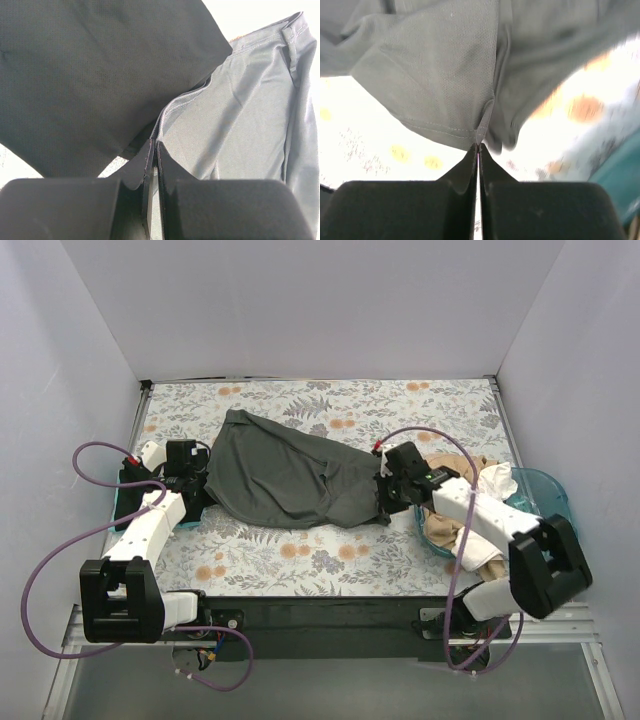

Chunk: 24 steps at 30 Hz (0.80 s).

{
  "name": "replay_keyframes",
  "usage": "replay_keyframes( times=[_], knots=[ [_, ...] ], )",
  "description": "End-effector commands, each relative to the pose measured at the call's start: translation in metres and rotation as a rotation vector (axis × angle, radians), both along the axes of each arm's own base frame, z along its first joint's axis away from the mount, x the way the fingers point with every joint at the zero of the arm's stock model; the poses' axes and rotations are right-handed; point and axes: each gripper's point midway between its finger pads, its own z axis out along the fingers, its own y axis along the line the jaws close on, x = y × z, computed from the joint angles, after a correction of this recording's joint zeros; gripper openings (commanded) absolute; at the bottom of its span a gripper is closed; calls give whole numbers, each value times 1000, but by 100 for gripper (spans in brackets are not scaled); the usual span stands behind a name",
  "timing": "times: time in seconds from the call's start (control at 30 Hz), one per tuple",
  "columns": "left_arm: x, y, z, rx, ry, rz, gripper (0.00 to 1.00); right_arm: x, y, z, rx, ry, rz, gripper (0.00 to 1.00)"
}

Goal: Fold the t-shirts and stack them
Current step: Flatten the tshirt out

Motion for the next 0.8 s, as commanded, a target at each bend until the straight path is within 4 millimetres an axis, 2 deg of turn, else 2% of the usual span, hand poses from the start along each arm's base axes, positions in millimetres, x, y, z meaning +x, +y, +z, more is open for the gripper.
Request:
replay_keyframes(
  times=[0.0, 0.03, 0.07, 0.1, 0.13, 0.3, 0.33, 0.37, 0.43, 0.47, 0.6, 0.67, 0.77],
  knots=[
    [2, 2, 11, 16, -32, 4, 0, -41, -14, -7, 47, 53, -96, 1],
    [2, 3, 11, 17, -32, 3, 0, -52, -12, 2, 105, 45, -91, 1],
    [1, 3, 11, 18, -31, 6, 0, -65, -8, 2, 143, 67, -99, 1],
    [2, 3, 13, 17, -37, 5, 0, -86, -14, -13, 147, 118, -92, 1],
    [2, 3, 12, 18, -35, 6, 0, -98, -8, -3, 217, 116, -63, 1],
    [2, 3, 13, 17, -39, 10, 0, -141, -14, -16, 305, 193, -73, 1],
    [2, 3, 13, 16, -39, 9, 0, -142, -15, -16, 310, 187, -73, 1],
    [1, 3, 12, 16, -35, 9, 0, -141, -16, -15, 309, 175, -77, 13],
    [1, 3, 12, 17, -37, 8, 0, -134, -16, -6, 323, 113, -93, 19],
    [2, 3, 13, 17, -38, 5, 0, -128, -14, 2, 335, 81, -88, 31],
    [2, 2, 13, 15, -37, 5, 0, -118, -14, 14, 333, 25, -85, 49],
    [2, 2, 13, 14, -38, 6, 0, -115, -14, 8, 302, 39, -86, 54],
    [2, 2, 13, 14, -39, 6, 0, -110, -14, -2, 258, 52, -111, 54]
  ],
)
